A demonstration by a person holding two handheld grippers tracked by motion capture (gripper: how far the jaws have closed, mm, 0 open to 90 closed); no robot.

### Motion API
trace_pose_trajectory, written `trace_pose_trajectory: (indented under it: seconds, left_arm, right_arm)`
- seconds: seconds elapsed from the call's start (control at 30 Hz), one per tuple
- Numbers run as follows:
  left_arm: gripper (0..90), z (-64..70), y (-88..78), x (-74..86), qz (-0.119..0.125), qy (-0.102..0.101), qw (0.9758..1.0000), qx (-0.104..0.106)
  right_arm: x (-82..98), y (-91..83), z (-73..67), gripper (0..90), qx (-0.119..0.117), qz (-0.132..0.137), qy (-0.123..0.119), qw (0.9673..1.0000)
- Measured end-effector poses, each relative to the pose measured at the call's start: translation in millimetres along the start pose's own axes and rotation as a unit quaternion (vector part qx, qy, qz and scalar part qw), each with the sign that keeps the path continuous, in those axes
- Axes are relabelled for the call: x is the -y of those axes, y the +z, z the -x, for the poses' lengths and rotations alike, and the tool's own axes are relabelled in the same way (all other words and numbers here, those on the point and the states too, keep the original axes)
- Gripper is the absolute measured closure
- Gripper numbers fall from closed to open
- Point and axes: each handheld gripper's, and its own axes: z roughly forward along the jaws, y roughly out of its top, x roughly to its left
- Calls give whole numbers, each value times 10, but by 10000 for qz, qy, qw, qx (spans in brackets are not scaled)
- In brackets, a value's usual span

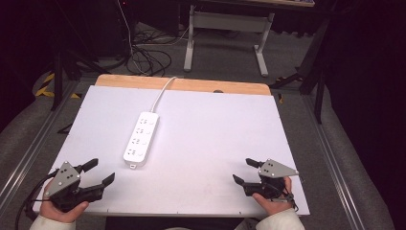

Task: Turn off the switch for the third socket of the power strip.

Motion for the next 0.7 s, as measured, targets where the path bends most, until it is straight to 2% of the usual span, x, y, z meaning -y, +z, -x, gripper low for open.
trace_pose_trajectory:
  seconds: [0.23,0.33,0.37,0.5,0.7]
  left_arm:
    - [261,15,2,-18,-51,92,9999,-5]
    - [263,16,2,-32,-65,19,10000,15]
    - [263,13,3,-41,-68,-77,9999,45]
    - [266,7,-3,-51,-56,-124,9999,68]
    - [288,17,-8,-86,-67,18,10000,-12]
  right_arm:
    - [1,1,2,268,-16,13,-4,10000]
    - [1,1,2,271,-28,16,-4,10000]
    - [1,0,1,271,-31,18,-4,10000]
    - [1,1,2,271,-40,22,-10,10000]
    - [0,1,2,271,-42,14,-17,10000]
